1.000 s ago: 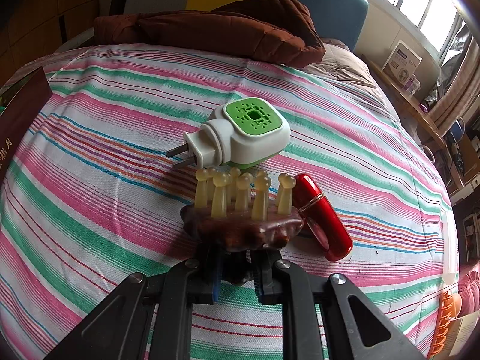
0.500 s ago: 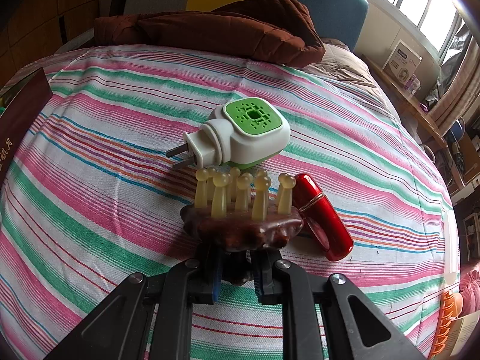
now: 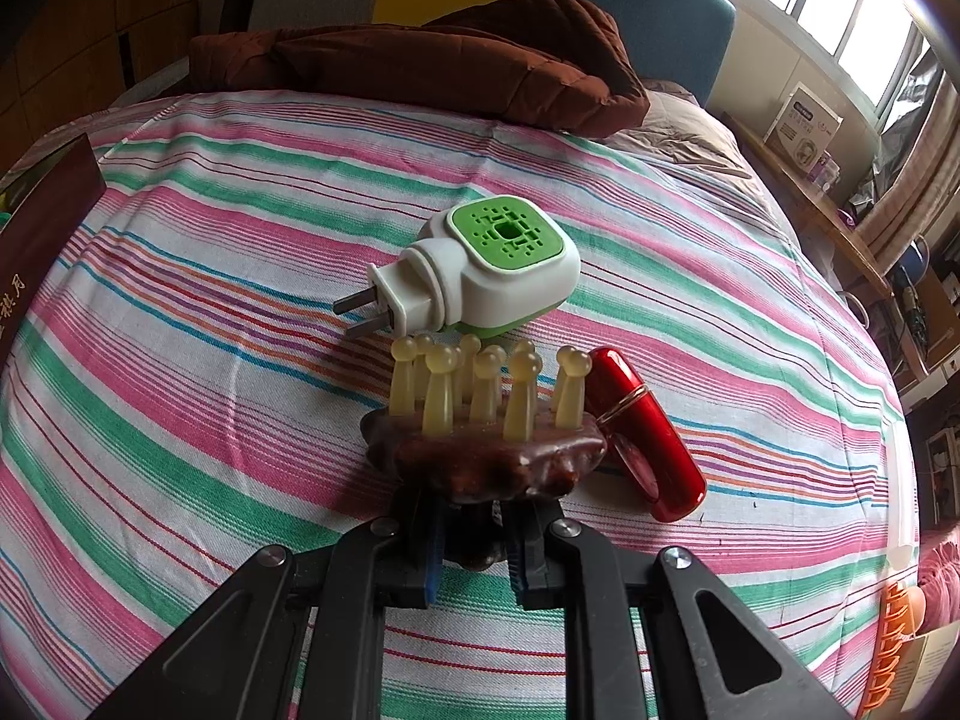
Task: Organize rigid objects
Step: 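Lower the green stand into the tray and open the left tool, then carry the brown comb-like piece into the tray with the right tool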
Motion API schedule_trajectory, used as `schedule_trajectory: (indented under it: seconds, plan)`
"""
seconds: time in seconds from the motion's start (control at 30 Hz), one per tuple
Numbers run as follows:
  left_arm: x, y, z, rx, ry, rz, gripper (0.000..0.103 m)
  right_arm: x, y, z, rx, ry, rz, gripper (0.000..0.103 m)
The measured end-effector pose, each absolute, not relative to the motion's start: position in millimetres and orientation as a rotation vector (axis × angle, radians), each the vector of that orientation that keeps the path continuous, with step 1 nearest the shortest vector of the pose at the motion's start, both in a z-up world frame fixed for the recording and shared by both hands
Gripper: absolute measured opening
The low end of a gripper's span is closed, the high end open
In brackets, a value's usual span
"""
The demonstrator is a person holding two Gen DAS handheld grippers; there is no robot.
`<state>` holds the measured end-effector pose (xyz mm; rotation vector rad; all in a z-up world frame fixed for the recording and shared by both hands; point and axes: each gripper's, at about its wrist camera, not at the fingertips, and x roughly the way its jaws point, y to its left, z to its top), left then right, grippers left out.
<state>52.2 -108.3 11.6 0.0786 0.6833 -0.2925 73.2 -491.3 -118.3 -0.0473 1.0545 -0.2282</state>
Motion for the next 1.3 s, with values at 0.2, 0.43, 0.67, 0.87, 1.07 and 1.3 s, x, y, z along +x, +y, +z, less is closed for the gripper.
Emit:
schedule_trajectory:
  seconds: [0.2, 0.43, 0.67, 0.87, 1.07, 1.3]
  plan:
    - [36.1, -102.5, 7.9, 0.097, 0.685, -0.284, 0.051, 72.1, -490.3, -118.0, -0.046, 1.052, -0.228, 0.016]
    - [25.4, -90.5, 5.5, 0.084, 0.682, -0.272, 0.051, 72.1, -493.9, -118.3, -0.01, 1.05, -0.23, 0.016]
    - [22.6, -73.6, 5.0, 0.048, 0.686, -0.262, 0.051, 75.0, -496.5, -118.9, 0.023, 1.071, -0.245, 0.016]
    - [19.8, -62.7, 4.4, 0.025, 0.681, -0.264, 0.051, 75.4, -481.6, -114.7, 0.017, 1.142, -0.309, 0.014]
    - [18.5, -51.7, 3.5, -0.005, 0.676, -0.258, 0.051, 61.3, -468.7, -109.7, 0.132, 1.167, -0.296, 0.013]
    - [15.8, -40.1, -1.2, -0.027, 0.678, -0.248, 0.051, 45.7, -437.1, -107.6, 0.178, 1.155, -0.203, 0.013]
